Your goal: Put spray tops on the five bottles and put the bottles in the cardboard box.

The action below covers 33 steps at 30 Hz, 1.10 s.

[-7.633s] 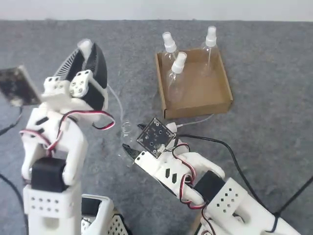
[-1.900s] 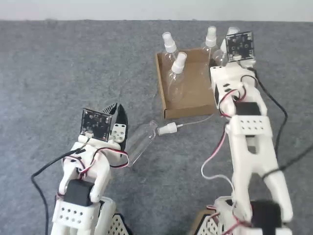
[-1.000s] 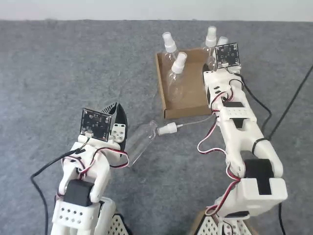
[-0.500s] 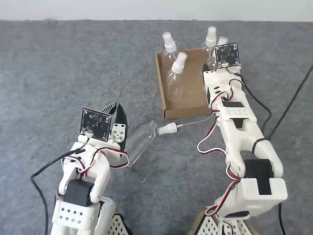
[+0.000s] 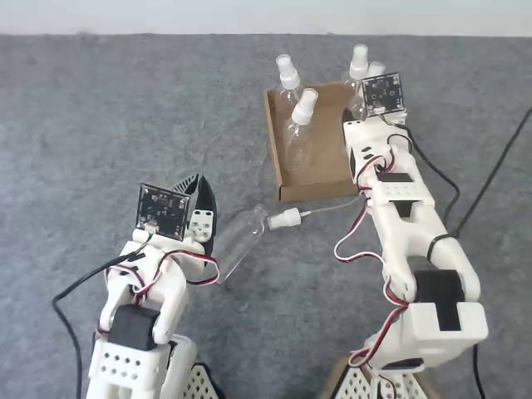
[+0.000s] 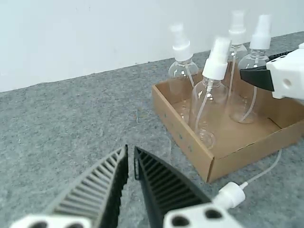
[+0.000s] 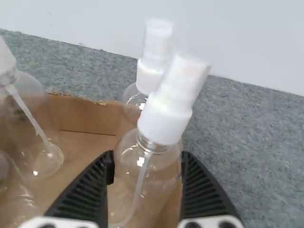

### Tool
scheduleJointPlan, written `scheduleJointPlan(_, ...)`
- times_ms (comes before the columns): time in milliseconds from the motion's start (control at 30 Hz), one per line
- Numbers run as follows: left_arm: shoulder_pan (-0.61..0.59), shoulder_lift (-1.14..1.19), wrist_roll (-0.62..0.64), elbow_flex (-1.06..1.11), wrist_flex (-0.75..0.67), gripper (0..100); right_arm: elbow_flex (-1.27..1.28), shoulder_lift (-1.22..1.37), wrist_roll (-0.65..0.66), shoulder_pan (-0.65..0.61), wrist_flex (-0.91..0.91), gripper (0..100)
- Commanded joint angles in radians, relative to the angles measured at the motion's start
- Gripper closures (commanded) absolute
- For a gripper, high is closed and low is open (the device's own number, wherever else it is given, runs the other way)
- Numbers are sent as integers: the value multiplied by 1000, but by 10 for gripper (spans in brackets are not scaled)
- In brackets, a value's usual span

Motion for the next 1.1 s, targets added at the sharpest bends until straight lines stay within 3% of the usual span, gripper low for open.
scheduleJointPlan(0,-9,-15,-2,-8,-21,989,-63,-13,81,-10,-10,991)
scheduleJointPlan(433,-9,-15,-2,-8,-21,989,-61,-12,80,-10,1,991)
scheduleJointPlan(700,-9,-15,-2,-8,-21,989,-61,-12,78,-8,27,835)
scheduleJointPlan(1067,-9,-15,-2,-8,-21,989,-66,-21,78,-10,27,828)
